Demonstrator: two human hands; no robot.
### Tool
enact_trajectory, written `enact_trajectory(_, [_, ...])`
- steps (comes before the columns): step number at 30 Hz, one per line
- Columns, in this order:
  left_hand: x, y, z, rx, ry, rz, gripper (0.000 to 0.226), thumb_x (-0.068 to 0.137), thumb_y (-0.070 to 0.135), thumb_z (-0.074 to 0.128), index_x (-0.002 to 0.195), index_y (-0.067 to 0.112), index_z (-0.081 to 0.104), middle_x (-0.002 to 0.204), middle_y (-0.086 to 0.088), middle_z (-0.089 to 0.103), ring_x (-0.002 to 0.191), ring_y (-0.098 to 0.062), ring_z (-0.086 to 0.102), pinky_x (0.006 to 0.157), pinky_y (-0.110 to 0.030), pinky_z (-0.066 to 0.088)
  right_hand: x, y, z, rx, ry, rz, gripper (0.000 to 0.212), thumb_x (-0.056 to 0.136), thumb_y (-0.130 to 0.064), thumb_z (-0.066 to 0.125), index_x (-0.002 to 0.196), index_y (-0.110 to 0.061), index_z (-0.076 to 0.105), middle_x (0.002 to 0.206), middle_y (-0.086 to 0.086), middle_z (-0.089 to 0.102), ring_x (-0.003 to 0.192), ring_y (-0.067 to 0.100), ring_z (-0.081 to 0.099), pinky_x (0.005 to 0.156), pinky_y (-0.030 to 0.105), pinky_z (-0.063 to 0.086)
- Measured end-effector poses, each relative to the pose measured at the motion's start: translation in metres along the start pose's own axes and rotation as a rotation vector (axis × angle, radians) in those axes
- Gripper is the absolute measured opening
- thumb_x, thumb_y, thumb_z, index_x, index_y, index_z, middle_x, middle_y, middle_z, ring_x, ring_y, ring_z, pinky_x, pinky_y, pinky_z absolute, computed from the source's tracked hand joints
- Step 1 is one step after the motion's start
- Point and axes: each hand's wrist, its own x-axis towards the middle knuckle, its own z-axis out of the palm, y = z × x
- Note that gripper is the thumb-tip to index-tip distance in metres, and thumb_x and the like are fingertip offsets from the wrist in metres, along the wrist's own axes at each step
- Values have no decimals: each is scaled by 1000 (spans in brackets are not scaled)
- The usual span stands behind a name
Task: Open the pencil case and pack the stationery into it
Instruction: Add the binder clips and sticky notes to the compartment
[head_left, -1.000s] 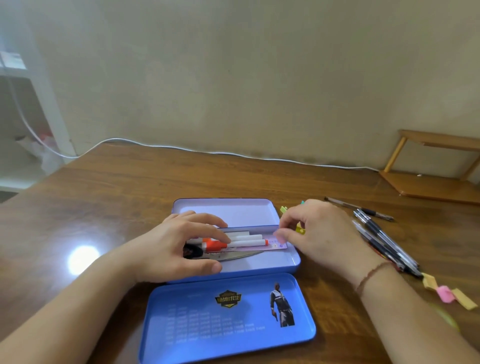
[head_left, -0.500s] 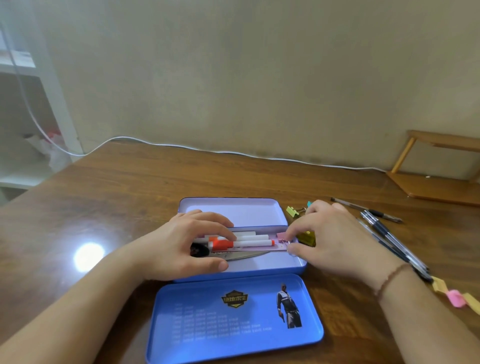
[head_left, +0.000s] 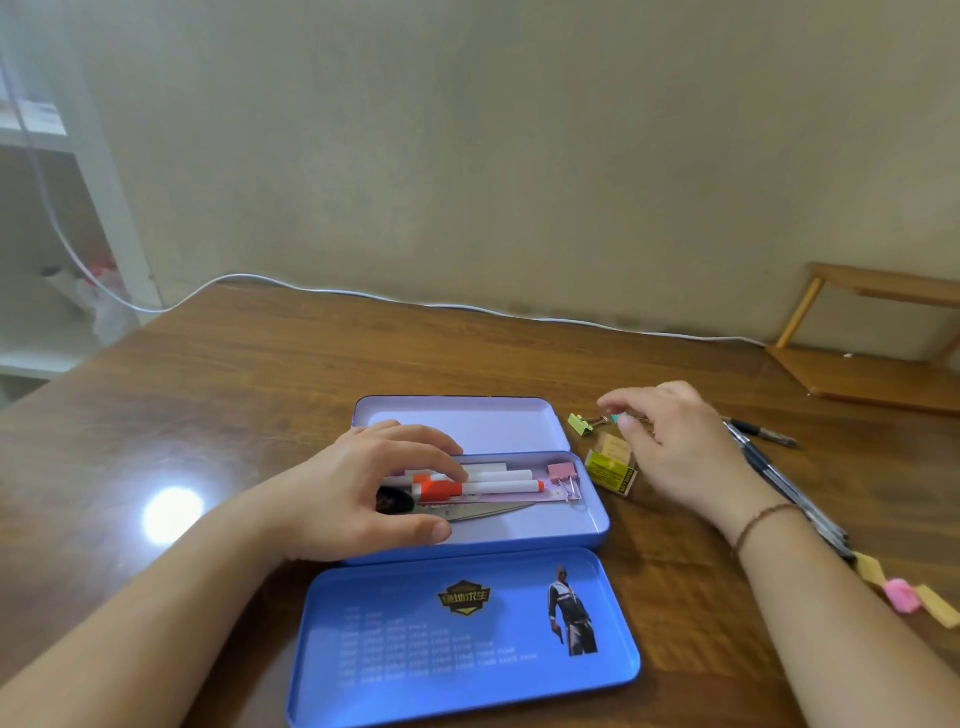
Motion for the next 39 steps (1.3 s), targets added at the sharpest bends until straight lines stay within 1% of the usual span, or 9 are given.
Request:
enact_trajectory(7, [0, 1, -1, -6, 1, 8, 46, 79, 64, 63, 121, 45, 61, 136, 27, 48, 129, 8, 39, 101, -15, 33, 6, 8, 8, -51, -246, 9, 35, 101, -44, 31, 129, -50, 52, 142, -25, 45, 142, 15, 22, 117, 50, 14])
enact_trajectory(10, [0, 1, -1, -12, -1, 8, 44, 80, 61, 65, 120, 44, 61, 136, 26, 49, 129, 7, 40, 98, -13, 35, 7, 5, 11, -146, -362, -26, 42, 101, -49, 22, 130, -49, 52, 149, -25, 37, 148, 13, 11, 118, 55, -3])
enact_trajectory(12, [0, 1, -1, -16, 3, 8, 43, 80, 60, 66, 120, 44, 62, 135, 26, 49, 129, 6, 41, 97, -11, 36, 6, 7, 10, -187, -334, -31, 41, 102, -46, 25, 130, -44, 55, 148, -23, 41, 147, 11, 17, 119, 55, -2])
enact_trajectory(15, [0, 1, 0, -24, 4, 1, 44, 80, 59, 66, 120, 44, 62, 135, 26, 50, 130, 6, 40, 97, -10, 35, 5, 8, 9, -158, -196, -38, 34, 99, -42, 44, 127, -33, 61, 136, -14, 58, 136, 10, 41, 119, 51, 16])
enact_trajectory(20, [0, 1, 0, -29, -2, -8, 43, 79, 59, 66, 120, 45, 61, 136, 27, 49, 131, 6, 39, 98, -12, 35, 4, 8, 14, -97, -49, -59, 22, 86, -36, 68, 108, -31, 71, 103, -10, 69, 112, 16, 52, 99, 44, 42])
enact_trajectory(24, [0, 1, -1, -34, -3, -5, 42, 81, 57, 68, 120, 44, 62, 135, 27, 49, 131, 6, 40, 95, -5, 34, 5, 6, 18, -137, 53, 35, 28, 91, -47, 56, 109, -31, 71, 110, -10, 68, 114, 17, 47, 98, 42, 38])
enact_trajectory(27, [0, 2, -1, -31, -5, -9, 41, 82, 54, 69, 120, 44, 62, 135, 27, 48, 131, 6, 39, 96, -5, 33, 7, 2, 19, -222, 15, 67, 31, 89, -56, 53, 101, -36, 74, 110, -15, 68, 115, 17, 43, 103, 44, 29])
enact_trajectory(34, [0, 2, -1, -39, -16, -7, 41, 81, 54, 70, 120, 45, 61, 136, 27, 48, 132, 6, 38, 97, -5, 31, 6, -14, 11, -360, -60, 30, 21, 92, -45, 57, 97, -35, 75, 114, -10, 69, 130, 12, 44, 119, 52, 7])
enact_trajectory(39, [-1, 3, -1, -45, -15, -15, 41, 81, 52, 71, 120, 44, 62, 135, 27, 48, 132, 6, 38, 96, -4, 32, 3, -8, 9, -200, 117, 34, 21, 92, -40, 59, 89, -30, 77, 103, -8, 73, 118, 14, 56, 116, 52, 15])
